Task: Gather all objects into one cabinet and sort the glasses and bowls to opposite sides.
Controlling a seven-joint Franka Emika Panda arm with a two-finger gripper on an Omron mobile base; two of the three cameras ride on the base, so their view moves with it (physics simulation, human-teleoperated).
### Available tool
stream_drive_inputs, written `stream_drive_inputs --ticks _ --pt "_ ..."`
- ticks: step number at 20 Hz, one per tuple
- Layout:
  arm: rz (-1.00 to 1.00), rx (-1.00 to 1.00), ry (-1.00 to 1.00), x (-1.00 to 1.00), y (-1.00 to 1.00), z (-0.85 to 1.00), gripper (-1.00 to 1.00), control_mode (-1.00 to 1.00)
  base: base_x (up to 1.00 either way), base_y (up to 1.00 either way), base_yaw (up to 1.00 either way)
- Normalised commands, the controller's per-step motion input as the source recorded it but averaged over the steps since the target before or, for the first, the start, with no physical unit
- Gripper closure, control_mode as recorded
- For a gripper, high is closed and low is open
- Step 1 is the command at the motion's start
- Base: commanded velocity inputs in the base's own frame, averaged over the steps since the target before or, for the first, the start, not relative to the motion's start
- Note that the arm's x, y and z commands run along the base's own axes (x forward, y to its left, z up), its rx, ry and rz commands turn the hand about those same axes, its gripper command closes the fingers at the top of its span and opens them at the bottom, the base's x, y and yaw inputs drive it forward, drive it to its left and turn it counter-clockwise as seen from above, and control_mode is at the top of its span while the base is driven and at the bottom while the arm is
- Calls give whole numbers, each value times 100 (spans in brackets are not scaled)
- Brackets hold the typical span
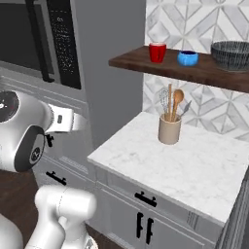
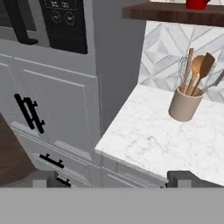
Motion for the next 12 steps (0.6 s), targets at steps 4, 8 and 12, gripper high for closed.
stream_drive_inputs --ticks 4,8,12 --pt "0 0 0 0 0 0 -100 100 0 69 44" --pt "0 0 0 0 0 0 -100 100 0 84 48" --pt "0 0 0 0 0 0 -100 100 0 99 48"
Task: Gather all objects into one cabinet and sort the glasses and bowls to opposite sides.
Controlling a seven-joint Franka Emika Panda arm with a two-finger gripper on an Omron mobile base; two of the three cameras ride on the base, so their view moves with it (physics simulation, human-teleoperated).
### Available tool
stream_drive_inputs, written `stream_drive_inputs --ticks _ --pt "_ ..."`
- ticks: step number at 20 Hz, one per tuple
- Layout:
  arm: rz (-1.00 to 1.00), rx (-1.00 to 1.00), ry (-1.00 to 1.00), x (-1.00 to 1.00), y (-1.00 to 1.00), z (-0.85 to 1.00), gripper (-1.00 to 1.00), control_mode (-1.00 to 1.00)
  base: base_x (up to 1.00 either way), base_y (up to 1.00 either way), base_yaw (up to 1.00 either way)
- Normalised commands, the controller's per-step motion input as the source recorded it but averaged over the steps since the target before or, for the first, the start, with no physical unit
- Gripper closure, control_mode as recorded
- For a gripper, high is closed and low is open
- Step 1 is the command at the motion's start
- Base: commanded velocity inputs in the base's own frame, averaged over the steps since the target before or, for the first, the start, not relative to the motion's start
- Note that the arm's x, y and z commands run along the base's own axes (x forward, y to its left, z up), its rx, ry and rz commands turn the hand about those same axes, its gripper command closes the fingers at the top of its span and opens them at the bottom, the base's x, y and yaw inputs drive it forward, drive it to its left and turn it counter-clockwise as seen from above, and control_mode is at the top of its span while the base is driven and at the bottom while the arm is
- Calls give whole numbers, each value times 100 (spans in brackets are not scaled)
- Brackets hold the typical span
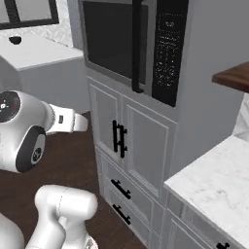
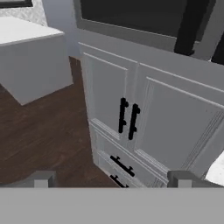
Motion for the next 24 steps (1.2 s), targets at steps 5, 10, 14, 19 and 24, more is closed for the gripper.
stream_drive_inputs --ticks 5,10,14,19,24 --pt "0 0 0 0 0 0 -100 100 4 100 50" --pt "0 0 0 0 0 0 -100 100 15 90 55" --pt "0 0 0 0 0 0 -100 100 26 77 62" --pt "0 0 0 0 0 0 -100 100 35 67 65" --pt "0 0 0 0 0 0 -100 100 42 49 64"
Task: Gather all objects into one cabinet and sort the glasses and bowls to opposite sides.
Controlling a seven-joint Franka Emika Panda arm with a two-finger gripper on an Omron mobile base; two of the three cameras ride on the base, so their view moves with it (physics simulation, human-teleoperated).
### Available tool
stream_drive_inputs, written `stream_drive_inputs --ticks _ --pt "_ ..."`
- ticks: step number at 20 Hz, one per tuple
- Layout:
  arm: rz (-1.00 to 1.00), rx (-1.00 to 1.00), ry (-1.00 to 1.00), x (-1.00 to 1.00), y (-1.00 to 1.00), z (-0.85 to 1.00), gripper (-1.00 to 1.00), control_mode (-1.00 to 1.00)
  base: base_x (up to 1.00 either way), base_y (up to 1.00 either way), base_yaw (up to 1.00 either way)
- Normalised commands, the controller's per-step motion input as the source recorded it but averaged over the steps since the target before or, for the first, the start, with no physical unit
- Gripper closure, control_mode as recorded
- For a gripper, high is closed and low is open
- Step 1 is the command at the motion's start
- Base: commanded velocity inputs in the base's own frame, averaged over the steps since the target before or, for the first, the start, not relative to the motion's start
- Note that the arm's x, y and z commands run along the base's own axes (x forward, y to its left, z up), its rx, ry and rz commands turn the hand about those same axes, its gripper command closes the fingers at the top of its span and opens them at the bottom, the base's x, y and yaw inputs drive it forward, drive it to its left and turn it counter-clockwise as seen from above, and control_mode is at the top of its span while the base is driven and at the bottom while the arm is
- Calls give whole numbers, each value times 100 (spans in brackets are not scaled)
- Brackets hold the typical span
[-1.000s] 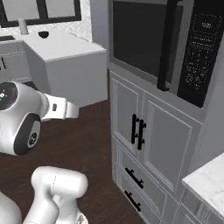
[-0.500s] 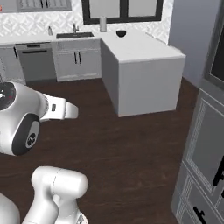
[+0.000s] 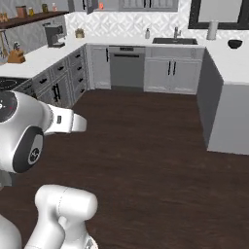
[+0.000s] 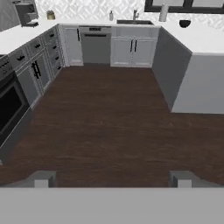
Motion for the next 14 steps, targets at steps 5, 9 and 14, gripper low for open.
stream_drive_inputs --ticks 5,9,14 --pt "0 0 0 0 0 0 -100 100 56 4 54" --pt "0 0 0 0 0 0 -100 100 43 1 28" --pt "0 0 0 0 0 0 -100 100 9 8 2"
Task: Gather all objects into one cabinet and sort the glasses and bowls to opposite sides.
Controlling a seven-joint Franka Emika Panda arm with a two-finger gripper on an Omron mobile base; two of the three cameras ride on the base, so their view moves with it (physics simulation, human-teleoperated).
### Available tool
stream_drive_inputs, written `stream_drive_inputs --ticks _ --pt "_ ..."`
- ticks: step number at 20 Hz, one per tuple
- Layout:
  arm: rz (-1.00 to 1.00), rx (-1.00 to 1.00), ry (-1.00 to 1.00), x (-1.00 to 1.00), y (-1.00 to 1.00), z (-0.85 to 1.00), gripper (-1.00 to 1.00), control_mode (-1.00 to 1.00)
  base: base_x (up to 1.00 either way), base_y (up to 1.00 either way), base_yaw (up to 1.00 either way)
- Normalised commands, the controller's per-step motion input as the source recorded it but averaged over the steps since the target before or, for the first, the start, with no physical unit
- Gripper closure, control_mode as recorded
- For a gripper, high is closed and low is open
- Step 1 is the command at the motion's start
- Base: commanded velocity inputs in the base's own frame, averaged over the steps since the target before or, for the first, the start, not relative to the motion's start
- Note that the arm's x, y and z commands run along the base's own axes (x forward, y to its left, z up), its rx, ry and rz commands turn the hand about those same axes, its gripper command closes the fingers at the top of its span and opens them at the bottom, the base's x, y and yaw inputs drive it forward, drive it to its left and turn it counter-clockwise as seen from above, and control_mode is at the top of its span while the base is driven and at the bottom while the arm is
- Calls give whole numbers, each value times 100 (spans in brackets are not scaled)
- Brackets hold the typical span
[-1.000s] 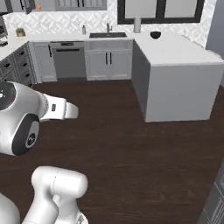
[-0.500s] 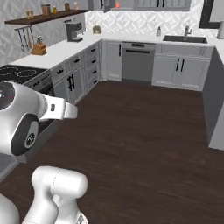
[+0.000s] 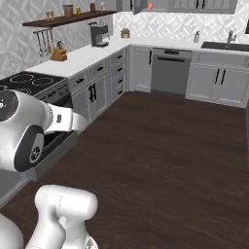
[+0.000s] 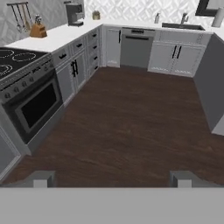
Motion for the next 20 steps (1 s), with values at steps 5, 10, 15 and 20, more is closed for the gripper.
stream_drive_inputs --ticks 5,10,15,20 --pt "0 0 0 0 0 0 -100 100 79 8 -5" --pt "0 0 0 0 0 0 -100 100 93 5 -17" --pt "0 0 0 0 0 0 -100 100 96 21 -22" --pt "0 0 0 0 0 0 -100 100 95 32 -24"
